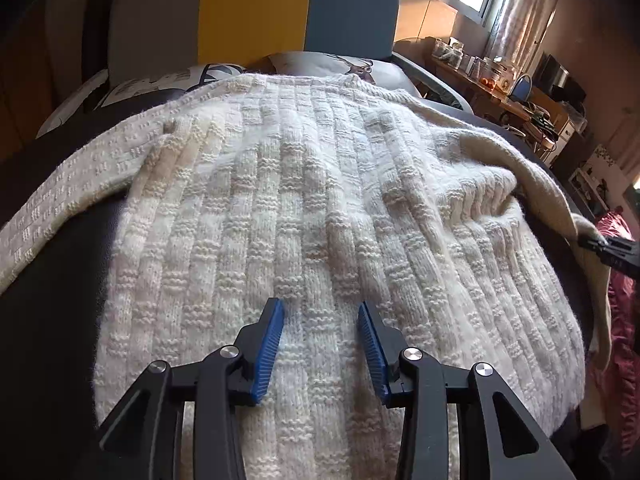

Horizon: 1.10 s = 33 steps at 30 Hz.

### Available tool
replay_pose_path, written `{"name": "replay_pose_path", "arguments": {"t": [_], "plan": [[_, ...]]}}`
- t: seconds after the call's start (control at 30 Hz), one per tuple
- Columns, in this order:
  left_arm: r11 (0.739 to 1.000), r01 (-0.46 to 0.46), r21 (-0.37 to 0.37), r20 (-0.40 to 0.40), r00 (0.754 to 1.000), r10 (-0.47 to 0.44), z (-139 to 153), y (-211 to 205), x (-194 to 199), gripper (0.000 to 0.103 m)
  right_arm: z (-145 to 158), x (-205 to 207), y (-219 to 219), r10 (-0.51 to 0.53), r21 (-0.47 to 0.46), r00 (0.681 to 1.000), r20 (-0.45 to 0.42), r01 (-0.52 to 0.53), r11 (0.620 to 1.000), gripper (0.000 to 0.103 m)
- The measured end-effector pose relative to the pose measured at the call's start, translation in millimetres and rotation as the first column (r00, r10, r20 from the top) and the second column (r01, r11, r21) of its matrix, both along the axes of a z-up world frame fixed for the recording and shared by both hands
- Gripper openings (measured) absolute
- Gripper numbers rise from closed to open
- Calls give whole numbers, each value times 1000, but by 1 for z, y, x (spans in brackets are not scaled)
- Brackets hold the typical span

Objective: Fold clothes

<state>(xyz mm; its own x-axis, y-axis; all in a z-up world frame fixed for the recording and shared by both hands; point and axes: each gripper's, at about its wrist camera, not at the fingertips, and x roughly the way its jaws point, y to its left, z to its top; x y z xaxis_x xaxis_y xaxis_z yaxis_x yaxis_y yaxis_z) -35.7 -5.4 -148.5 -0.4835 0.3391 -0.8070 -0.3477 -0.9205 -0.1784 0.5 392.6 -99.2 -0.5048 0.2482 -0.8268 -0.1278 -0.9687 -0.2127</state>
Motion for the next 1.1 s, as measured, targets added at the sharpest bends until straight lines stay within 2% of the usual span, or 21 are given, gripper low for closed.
{"name": "replay_pose_path", "arguments": {"t": [0.1, 0.23, 0.3, 0.4, 0.5, 0.57, 0.63, 0.67, 0.7, 0.77, 0.8, 0.87, 0.9, 1.0, 1.1], "plan": [[1000, 0, 23, 12, 1000, 0, 0, -3, -1, 42, 19, -25, 42, -86, 24, 996, -19, 86, 996, 14], [1000, 12, 26, 13, 1000, -13, 1, -2, 0, 43, 23, -77, 103, -221, -32, 975, -11, 220, 975, 16], [1000, 19, 21, 13, 1000, -19, 1, -1, 1, 44, 17, -107, 124, -271, -100, 962, 4, 270, 958, 28], [1000, 18, 19, 19, 1000, -19, 2, 0, 1, 45, 6, -129, 134, -302, -144, 952, 49, 306, 941, 28], [998, 7, 57, 46, 999, -9, 5, -4, -1, 46, 15, -126, 112, -279, -37, 960, 23, 279, 959, 29], [994, -4, 106, 61, 998, -2, 9, -10, 0, 46, 34, -109, 87, -241, 86, 969, -49, 244, 966, 29], [991, 1, 136, 55, 998, -9, 14, -12, 3, 46, 52, -83, 52, -133, 99, 984, -122, 145, 984, 30], [992, 10, 128, 47, 999, -17, 15, -11, 4, 46, 57, -71, 34, -48, 22, 990, -131, 51, 998, 31], [993, 19, 115, 39, 999, -23, 14, -10, 6, 46, 57, -61, 14, 61, -96, 991, -119, -73, 993, 31], [994, 20, 112, 49, 998, -26, 10, -8, 6, 46, 48, -46, -33, 263, -266, 961, -80, -275, 924, 31], [993, 18, 114, 57, 998, -25, 7, -8, 7, 46, 40, -41, -57, 347, -326, 937, -44, -342, 881, 31], [993, 10, 116, 53, 998, -16, 7, -8, 9, 46, 17, -34, -98, 453, -392, 891, 30, -406, 826, 31], [993, 9, 115, 49, 999, -14, 8, -8, 10, 46, 6, -31, -115, 487, -378, 870, 77, -427, 821, 31], [991, 0, 136, 62, 998, -8, 8, -10, 14, 46, -14, -21, -138, 516, -279, 838, 178, -460, 843, 31], [989, 9, 146, 87, 996, -22, 2, -11, 21, 46, -16, -15, -124, 471, -238, 840, 271, -415, 878, 31]]}}
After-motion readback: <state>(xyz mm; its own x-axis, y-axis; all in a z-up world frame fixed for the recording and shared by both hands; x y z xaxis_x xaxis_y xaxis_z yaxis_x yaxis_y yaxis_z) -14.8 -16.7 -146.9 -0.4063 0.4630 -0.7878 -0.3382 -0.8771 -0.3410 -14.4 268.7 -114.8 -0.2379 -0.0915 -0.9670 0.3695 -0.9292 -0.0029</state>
